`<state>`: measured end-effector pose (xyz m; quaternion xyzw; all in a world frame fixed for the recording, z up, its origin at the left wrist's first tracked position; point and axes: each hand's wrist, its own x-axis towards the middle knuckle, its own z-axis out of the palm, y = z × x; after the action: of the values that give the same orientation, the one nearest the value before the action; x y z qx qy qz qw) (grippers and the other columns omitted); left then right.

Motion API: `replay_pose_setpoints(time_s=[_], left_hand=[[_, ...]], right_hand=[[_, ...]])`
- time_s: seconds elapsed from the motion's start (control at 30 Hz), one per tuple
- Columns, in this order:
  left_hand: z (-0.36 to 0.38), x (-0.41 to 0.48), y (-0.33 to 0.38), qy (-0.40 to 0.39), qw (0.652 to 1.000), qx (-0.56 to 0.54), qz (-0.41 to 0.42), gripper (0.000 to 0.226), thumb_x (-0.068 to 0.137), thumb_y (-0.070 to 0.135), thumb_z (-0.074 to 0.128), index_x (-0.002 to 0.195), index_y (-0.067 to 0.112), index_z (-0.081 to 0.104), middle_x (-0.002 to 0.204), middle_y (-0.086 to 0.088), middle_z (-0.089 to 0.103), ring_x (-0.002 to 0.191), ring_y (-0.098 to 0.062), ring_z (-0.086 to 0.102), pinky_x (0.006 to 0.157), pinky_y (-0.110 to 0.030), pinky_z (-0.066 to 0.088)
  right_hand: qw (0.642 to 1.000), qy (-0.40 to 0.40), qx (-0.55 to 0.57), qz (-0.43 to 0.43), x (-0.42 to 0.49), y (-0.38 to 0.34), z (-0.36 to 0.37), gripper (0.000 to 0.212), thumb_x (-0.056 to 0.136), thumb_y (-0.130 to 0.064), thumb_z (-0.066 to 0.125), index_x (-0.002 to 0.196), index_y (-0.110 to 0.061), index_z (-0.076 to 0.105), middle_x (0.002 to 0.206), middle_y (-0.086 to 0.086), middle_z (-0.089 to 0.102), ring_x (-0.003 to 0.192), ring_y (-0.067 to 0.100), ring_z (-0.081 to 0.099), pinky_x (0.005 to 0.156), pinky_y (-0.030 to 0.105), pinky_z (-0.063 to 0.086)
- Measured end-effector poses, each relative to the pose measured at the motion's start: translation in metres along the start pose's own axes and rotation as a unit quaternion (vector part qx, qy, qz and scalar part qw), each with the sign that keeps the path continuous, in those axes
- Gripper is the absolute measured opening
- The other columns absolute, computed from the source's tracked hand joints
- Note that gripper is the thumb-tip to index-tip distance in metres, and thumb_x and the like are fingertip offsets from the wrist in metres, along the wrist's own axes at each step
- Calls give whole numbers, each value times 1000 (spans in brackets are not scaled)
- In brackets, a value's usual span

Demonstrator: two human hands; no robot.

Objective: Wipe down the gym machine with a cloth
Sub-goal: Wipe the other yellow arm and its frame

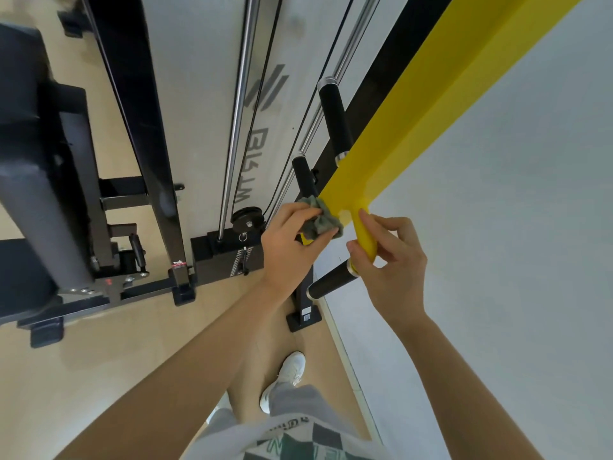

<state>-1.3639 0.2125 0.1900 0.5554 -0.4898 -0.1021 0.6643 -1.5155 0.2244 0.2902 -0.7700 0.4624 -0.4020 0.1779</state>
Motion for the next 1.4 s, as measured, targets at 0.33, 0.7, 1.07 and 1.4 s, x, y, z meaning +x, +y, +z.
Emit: replay_pose_setpoints(time_s=[0.33, 0.7, 1.07, 1.4], left_hand=[[18, 3, 12, 49, 998, -18, -17, 39, 72, 26, 93, 91, 1, 70, 94, -10, 66, 85, -18, 63, 70, -26, 54], [15, -40, -43, -96, 977, 47, -184, 43, 73, 27, 90, 109, 15, 73, 97, 2, 73, 88, -11, 69, 79, -37, 60], [-50, -35, 30, -90, 941, -160, -283, 33, 85, 6, 77, 116, 15, 70, 103, 0, 76, 97, -20, 74, 84, -35, 60], [-59, -22, 127, -155, 927, -260, -220, 21, 87, 13, 66, 108, 7, 65, 96, -2, 75, 90, -19, 73, 76, -29, 60]], right_hand=[[1000, -13, 11, 4, 0, 7, 0, 45, 87, -8, 77, 129, -17, 66, 113, -10, 53, 106, -4, 57, 82, 18, 56], [1000, -14, 13, -4, 4, 20, -7, 48, 90, -12, 75, 127, -37, 59, 117, -7, 55, 110, 7, 58, 86, 29, 58], [996, -74, 50, 4, 3, 9, -16, 48, 85, -22, 79, 130, -29, 62, 131, -9, 49, 112, 2, 53, 94, 14, 47], [957, -171, 233, -41, -18, -14, -44, 46, 85, -8, 78, 129, -11, 63, 126, 3, 61, 113, 21, 63, 84, 22, 57]])
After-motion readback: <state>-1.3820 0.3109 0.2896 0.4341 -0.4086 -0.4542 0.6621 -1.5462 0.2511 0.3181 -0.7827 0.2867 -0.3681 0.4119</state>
